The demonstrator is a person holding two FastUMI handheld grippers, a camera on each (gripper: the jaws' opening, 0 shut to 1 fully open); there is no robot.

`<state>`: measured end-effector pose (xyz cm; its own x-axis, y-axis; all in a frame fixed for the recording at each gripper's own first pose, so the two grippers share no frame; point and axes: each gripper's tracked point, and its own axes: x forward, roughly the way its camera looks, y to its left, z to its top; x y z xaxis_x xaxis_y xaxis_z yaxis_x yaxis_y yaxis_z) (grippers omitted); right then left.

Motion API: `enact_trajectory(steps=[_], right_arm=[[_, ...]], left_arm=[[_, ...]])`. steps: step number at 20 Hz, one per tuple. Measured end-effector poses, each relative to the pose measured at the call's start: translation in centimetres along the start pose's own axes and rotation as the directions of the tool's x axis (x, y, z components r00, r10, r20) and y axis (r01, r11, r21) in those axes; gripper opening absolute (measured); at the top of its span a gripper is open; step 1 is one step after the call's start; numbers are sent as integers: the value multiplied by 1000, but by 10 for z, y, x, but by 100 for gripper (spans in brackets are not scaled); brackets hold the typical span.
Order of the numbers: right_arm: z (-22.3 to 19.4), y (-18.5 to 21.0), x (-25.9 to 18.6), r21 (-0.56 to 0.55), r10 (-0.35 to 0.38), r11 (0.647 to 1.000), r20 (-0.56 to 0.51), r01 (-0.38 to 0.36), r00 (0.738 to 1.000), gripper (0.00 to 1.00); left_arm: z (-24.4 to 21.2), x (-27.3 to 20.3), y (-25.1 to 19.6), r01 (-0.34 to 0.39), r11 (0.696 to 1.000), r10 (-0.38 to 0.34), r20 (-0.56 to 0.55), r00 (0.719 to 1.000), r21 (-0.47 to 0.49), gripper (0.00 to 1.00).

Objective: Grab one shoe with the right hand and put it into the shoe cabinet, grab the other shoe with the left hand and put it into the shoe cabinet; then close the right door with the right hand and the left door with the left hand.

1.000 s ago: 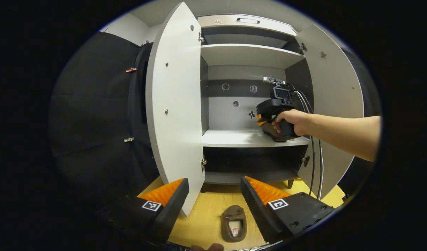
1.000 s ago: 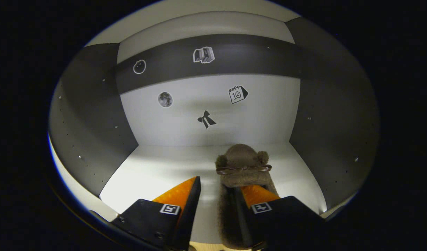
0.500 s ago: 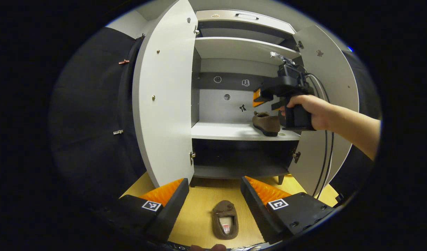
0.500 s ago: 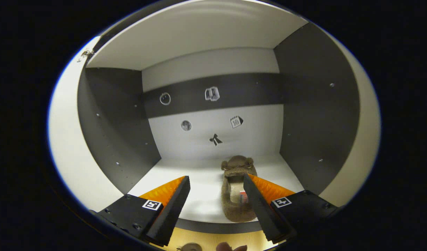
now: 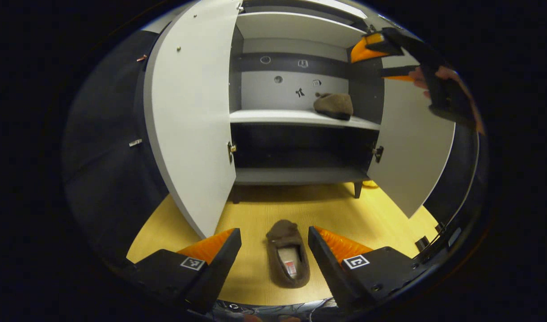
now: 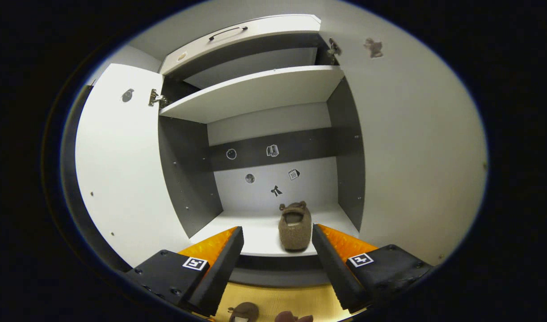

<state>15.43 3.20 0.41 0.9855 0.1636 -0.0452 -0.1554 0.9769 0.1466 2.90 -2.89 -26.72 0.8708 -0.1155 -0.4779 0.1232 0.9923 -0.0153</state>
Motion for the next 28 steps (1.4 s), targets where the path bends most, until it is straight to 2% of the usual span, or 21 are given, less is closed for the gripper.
enact_trajectory(steps=[3,6,10,12,16,17,20,21,23,25,28], right_arm=[[-4,-13,-40,-28,-7,1000,20,7,1000,98],[-6,-30,-69,-44,-30,999,-1,30,1000,98],[4,-34,-113,-9,-34,999,-12,34,999,98],[3,-41,-127,-33,-41,999,-14,41,999,98],[-3,-56,-137,-87,-69,994,-20,67,997,98],[-3,-59,-137,-81,-72,994,-25,70,997,98],[-3,-68,-137,-78,-85,993,-24,83,996,98],[-3,-70,-137,-85,-88,993,-23,86,996,98],[-5,-70,-136,-90,-86,992,-27,83,996,98],[-4,-69,-134,-83,-77,994,-27,75,997,98],[-3,-69,-132,-65,-69,996,-28,68,997,98]], left_arm=[[-35,34,-4,19,999,-17,-43,999,48,93],[-63,70,-7,41,999,-38,-73,997,35,85],[-90,115,3,13,999,-10,-90,996,34,76],[-98,130,4,15,999,-12,-97,995,30,72],[-96,156,-5,54,997,-51,-60,997,54,61],[-96,162,-3,45,997,-41,-56,998,65,49],[-95,172,7,6,995,1,-65,998,98,42],[-96,174,8,-2,994,10,-72,997,109,30],[-95,173,5,15,993,-5,-82,997,119,13],[-90,166,-1,40,994,-30,-96,995,105,11],[-57,147,-8,54,995,-47,-81,996,88,8]])
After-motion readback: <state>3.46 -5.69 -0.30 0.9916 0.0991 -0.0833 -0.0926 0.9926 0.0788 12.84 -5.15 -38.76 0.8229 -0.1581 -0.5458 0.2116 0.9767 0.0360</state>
